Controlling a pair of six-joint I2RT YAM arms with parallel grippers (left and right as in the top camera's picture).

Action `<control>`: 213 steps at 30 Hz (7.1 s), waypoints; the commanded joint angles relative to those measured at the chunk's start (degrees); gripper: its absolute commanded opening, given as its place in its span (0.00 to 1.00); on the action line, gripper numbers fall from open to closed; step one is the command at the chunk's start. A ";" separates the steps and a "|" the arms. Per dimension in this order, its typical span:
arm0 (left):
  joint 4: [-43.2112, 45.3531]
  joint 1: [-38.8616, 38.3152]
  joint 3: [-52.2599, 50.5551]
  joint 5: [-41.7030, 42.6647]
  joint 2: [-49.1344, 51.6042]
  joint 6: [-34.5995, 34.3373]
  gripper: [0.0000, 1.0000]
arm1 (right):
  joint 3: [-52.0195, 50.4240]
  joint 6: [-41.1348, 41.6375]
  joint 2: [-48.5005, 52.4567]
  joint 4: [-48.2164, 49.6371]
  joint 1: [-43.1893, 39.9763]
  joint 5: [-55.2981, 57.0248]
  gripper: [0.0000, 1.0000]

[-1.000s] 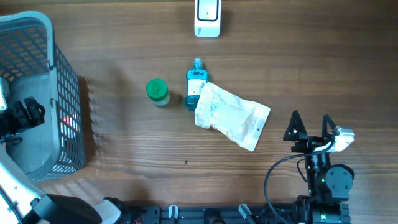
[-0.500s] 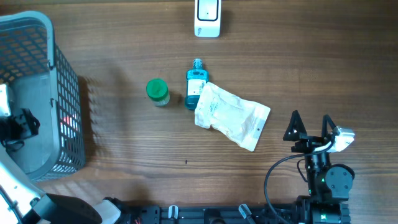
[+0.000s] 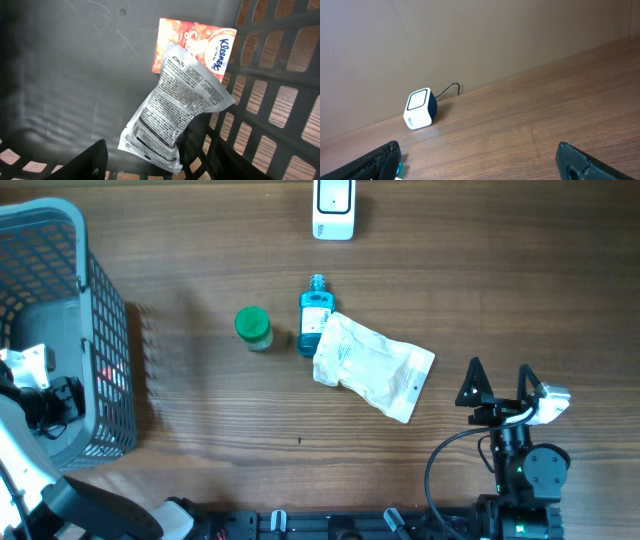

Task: Scan the item barcode
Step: 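Move the left gripper back into the basket toward the silver packet, then close the left gripper on the silver printed packet and lift it, then carry the silver packet out and drop it on the table, then return the left gripper into the basket above the red tissue pack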

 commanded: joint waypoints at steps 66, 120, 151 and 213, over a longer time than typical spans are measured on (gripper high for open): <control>8.63 -4.07 -2.25 -14.62 16.04 -5.64 0.30 | -0.04 -0.44 -0.39 0.15 -0.02 0.72 1.00; 11.19 -26.73 39.15 26.18 -3.23 -31.98 0.04 | -0.04 -0.44 -0.39 0.15 -0.02 0.74 1.00; -4.50 -67.69 13.60 22.45 9.05 -13.29 0.04 | -0.04 -0.44 -0.39 0.15 -0.02 0.74 1.00; -22.05 -15.82 34.51 -19.58 12.39 -131.14 1.00 | -0.04 -0.44 -0.39 0.15 -0.02 0.74 1.00</control>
